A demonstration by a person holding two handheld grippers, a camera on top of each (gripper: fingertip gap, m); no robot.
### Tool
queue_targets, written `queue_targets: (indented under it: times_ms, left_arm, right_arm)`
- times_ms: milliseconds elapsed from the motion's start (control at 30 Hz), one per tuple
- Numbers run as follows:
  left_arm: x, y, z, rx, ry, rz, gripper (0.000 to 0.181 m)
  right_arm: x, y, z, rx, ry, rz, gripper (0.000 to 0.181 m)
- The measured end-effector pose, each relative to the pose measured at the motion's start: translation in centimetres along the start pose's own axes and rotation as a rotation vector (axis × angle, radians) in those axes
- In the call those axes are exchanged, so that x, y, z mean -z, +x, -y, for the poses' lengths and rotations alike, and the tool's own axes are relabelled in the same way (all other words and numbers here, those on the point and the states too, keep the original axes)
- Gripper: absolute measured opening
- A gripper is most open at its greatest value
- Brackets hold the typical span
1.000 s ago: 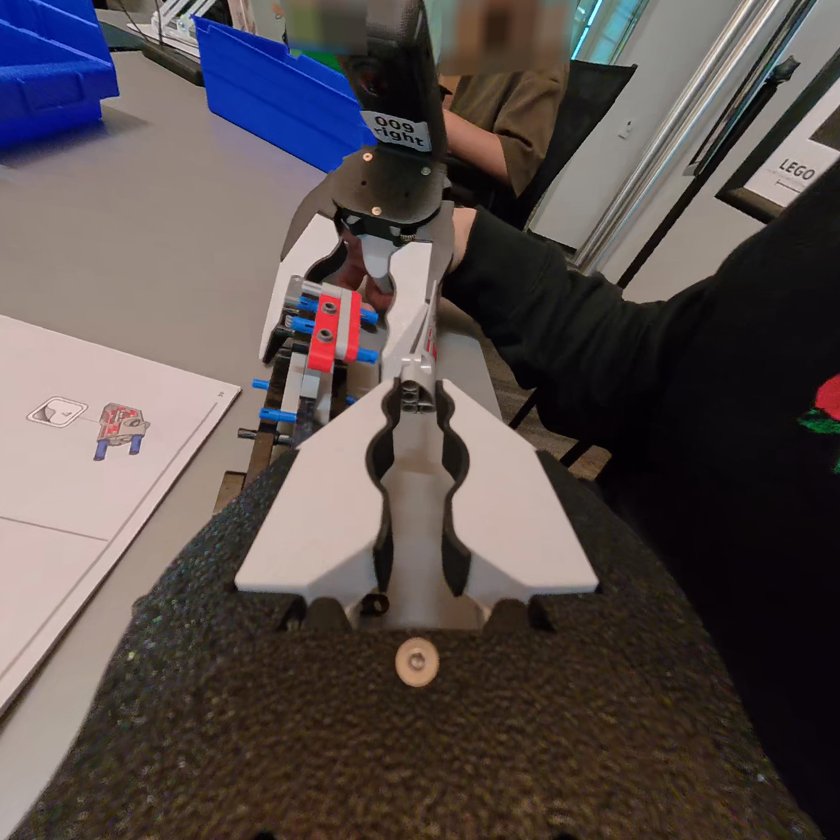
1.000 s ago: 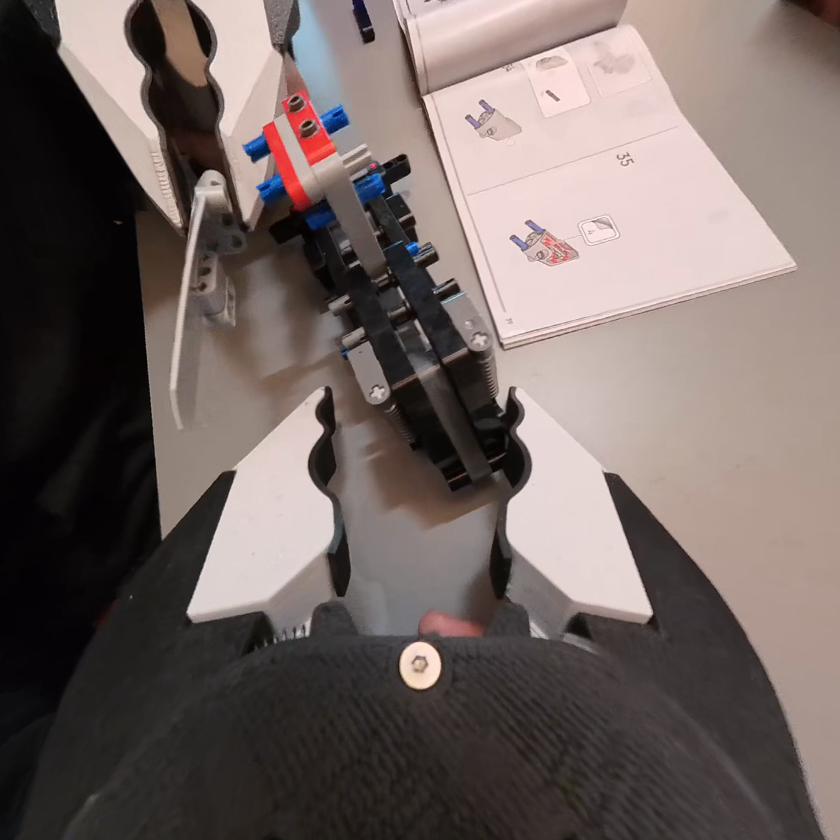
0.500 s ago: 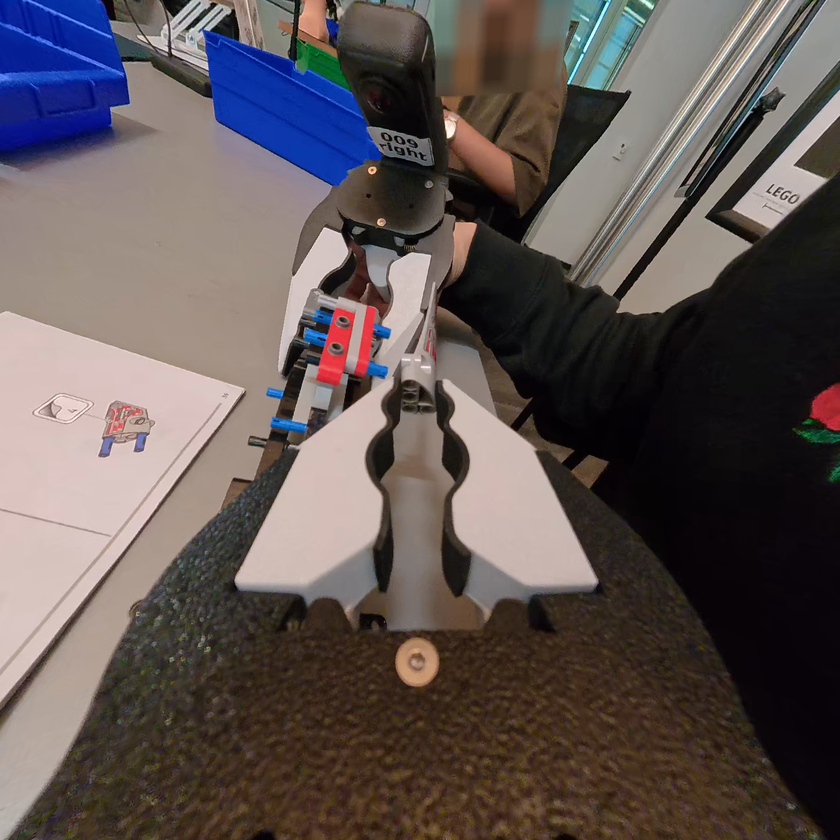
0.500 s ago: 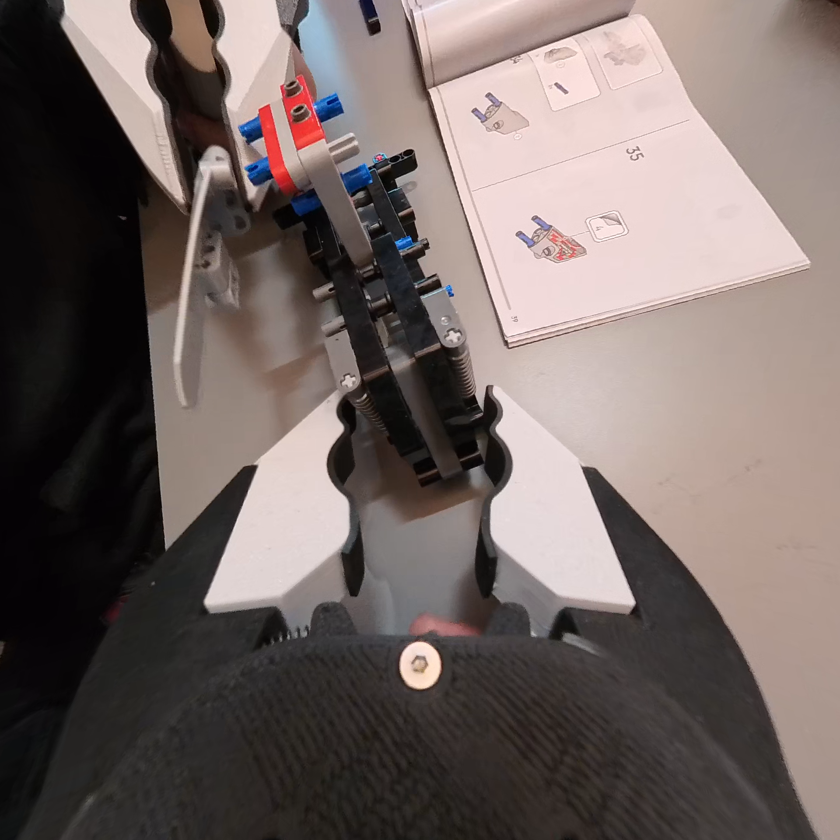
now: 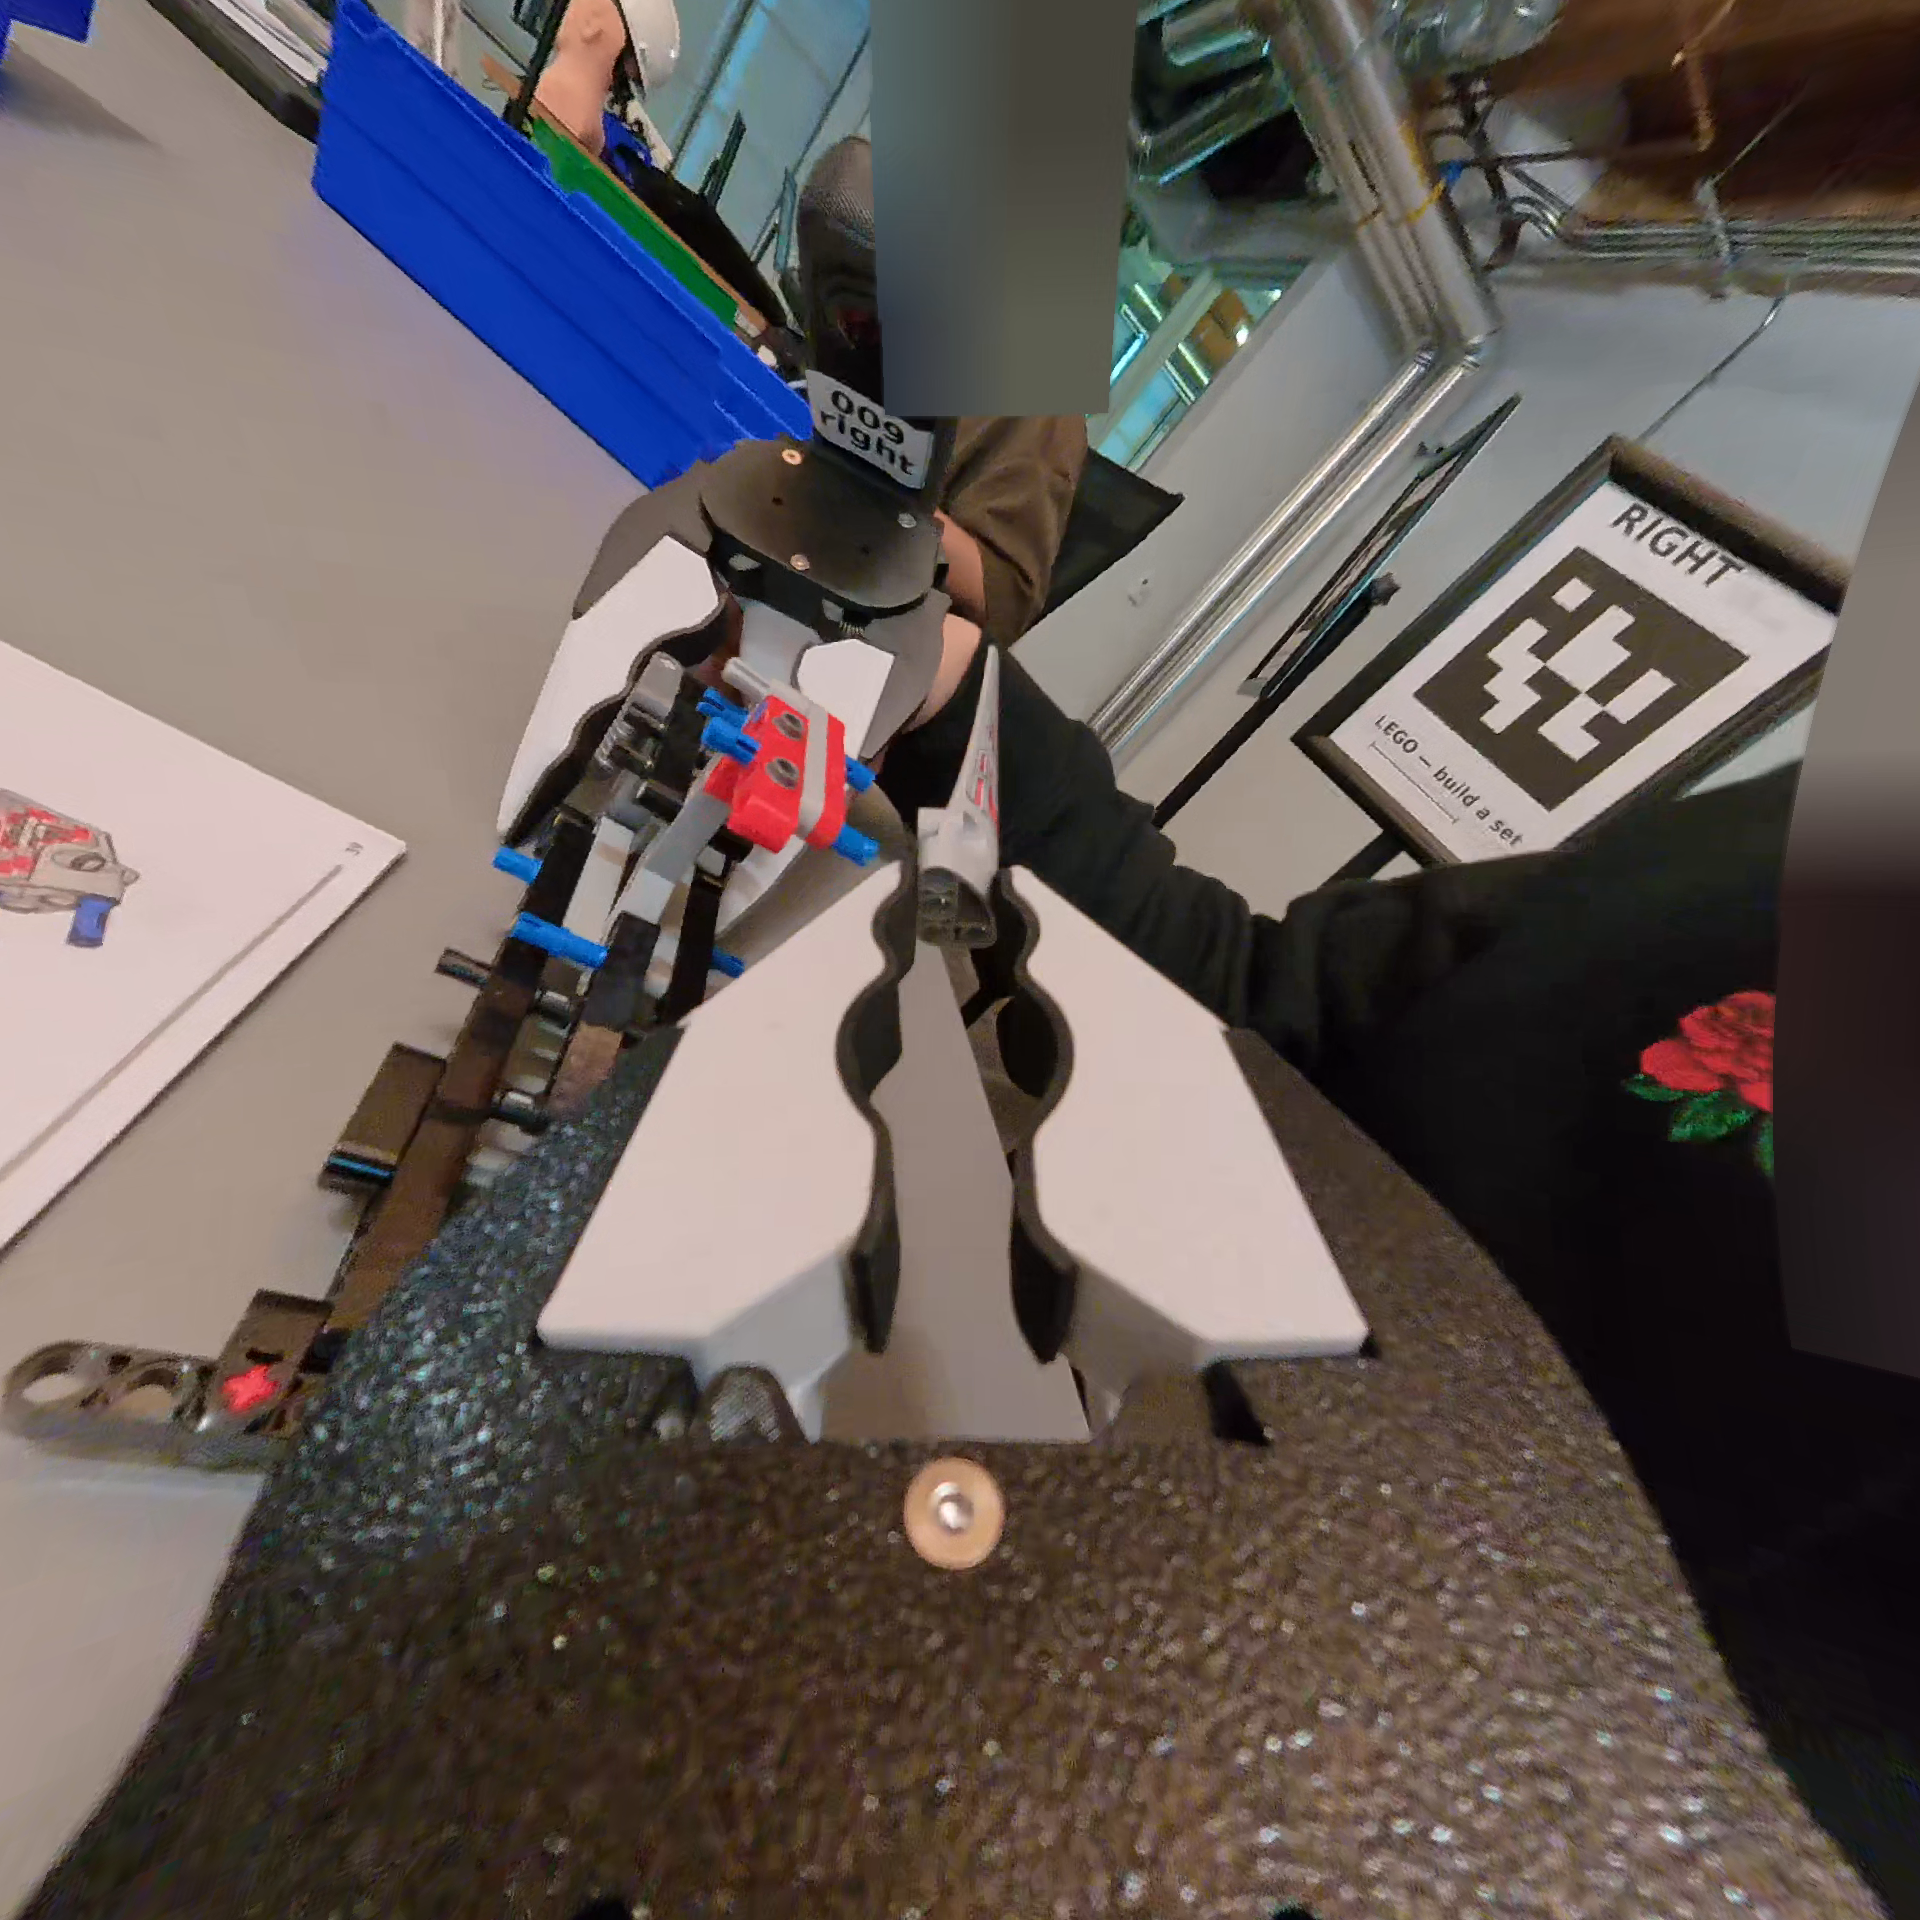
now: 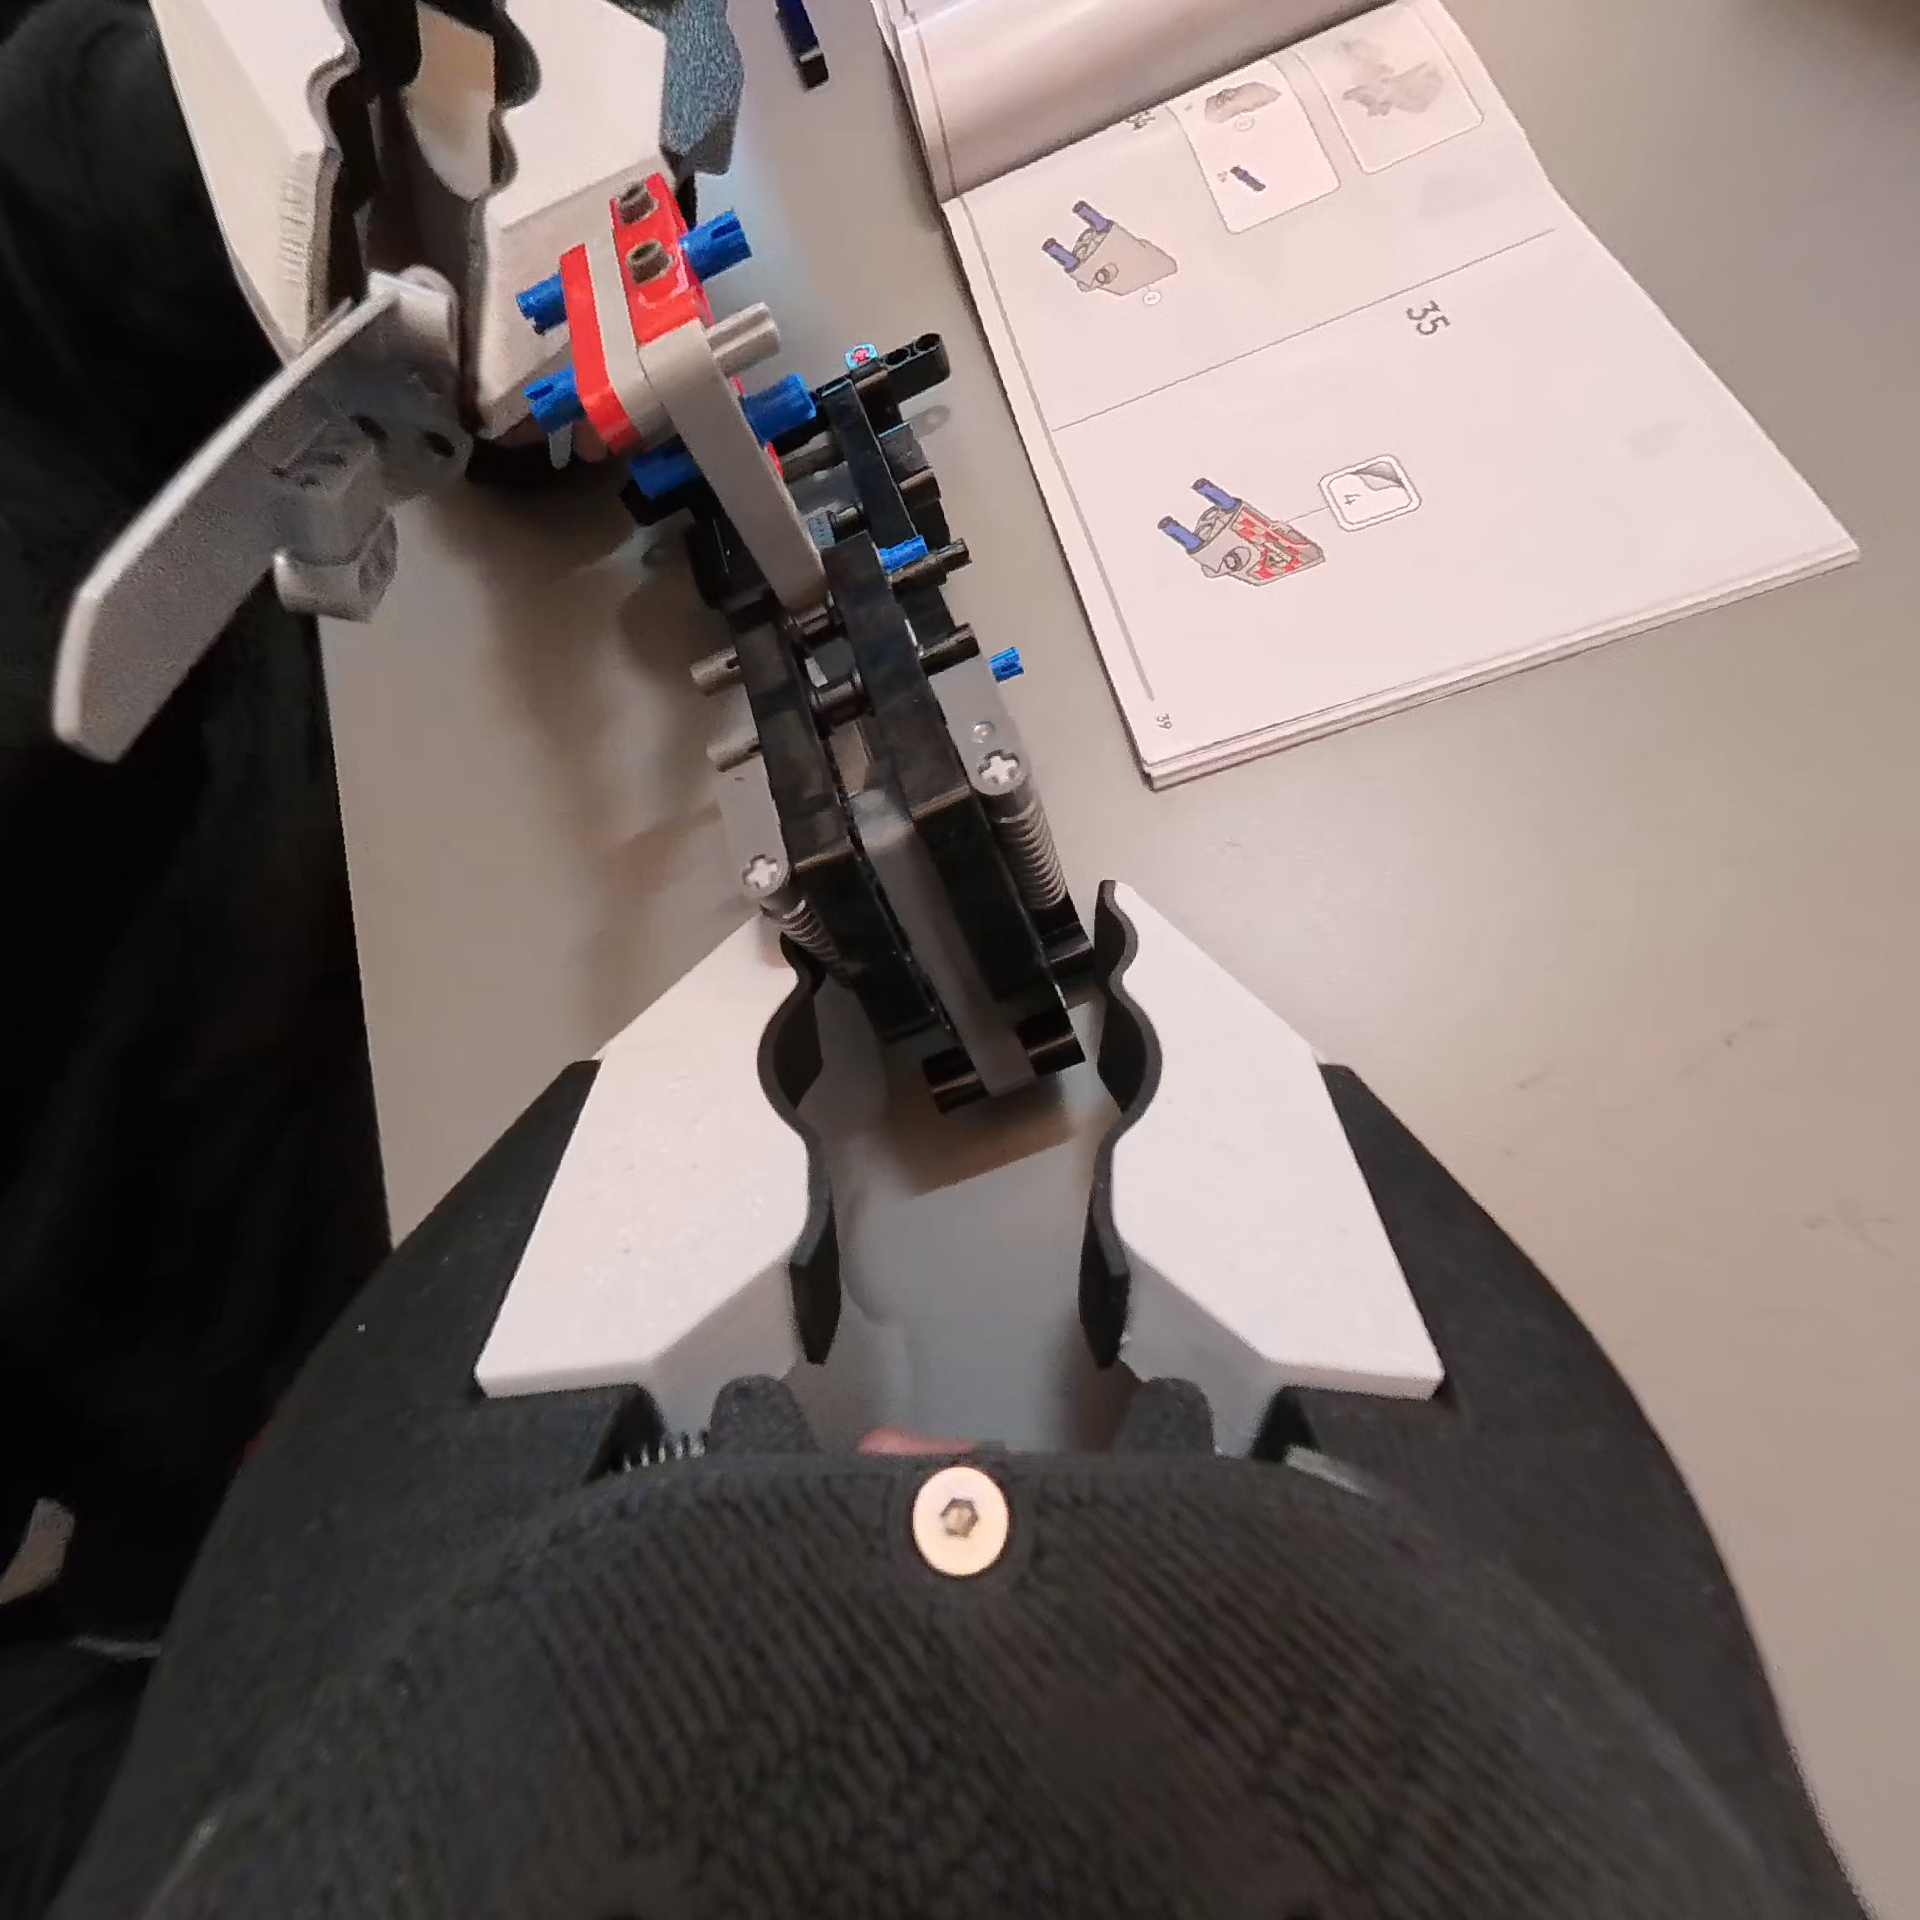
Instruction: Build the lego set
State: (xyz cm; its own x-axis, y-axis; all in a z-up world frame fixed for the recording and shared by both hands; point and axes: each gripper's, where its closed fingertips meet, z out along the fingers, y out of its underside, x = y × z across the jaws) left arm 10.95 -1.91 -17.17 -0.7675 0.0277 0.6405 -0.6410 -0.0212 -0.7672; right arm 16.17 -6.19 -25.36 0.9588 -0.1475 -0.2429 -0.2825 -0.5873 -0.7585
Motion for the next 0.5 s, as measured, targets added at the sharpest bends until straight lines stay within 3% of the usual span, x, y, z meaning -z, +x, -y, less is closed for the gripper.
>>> queue_targets:
  times_ms: [200, 400, 500]
  left_arm:
    - [0.4, 0.6, -0.7, -0.127, -0.049, 0.044, 0.012]
    - [3.0, 0.1, -0.5, -0.316, -0.1, 0.163, 0.012]
    - [4.3, 0.8, -0.6, -0.413, -0.119, 0.18, 0.012]
  right_arm:
    - [-0.6, -1.0, 0.2, -0.026, 0.009, -0.027, 0.049]
    - [-1.5, -1.8, 0.5, 0.012, -0.002, -0.06, 0.048]
    - [-1.5, -2.0, 0.3, 0.047, -0.007, -0.087, 0.063]
